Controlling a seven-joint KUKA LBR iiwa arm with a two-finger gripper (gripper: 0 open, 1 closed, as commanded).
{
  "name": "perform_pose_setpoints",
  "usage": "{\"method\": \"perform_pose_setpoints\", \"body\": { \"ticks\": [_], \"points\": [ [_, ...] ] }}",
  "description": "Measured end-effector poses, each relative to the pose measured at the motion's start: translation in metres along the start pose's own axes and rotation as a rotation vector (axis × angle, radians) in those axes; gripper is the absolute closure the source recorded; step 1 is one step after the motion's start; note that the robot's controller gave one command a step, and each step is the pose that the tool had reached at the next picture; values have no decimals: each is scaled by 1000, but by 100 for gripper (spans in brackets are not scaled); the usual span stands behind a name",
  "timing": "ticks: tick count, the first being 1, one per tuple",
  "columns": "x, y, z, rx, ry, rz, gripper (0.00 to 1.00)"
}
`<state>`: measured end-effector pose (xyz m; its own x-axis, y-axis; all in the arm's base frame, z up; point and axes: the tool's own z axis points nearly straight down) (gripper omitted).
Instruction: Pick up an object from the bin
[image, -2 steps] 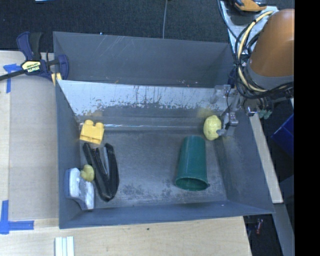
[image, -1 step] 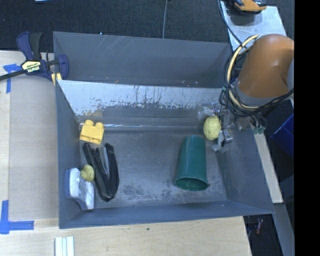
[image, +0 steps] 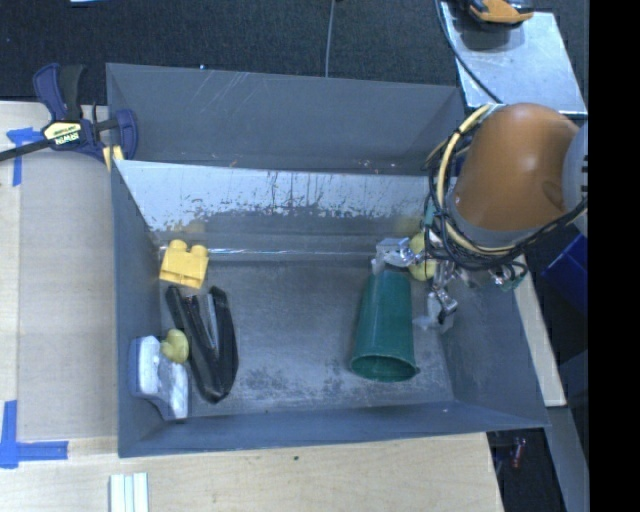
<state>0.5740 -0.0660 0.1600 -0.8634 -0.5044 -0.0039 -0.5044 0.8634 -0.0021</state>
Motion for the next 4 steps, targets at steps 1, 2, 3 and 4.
{"method": "perform_pose_setpoints", "body": {
  "ticks": [1, 2, 3, 4],
  "points": [
    [-5, -5, 35, 2, -1, -355, 0],
    [-23, -23, 92, 5, -5, -622, 0],
    [-24, -3, 89, 7, -4, -1010, 100],
    [-24, -3, 89, 7, -4, -1010, 100]
  ]
}}
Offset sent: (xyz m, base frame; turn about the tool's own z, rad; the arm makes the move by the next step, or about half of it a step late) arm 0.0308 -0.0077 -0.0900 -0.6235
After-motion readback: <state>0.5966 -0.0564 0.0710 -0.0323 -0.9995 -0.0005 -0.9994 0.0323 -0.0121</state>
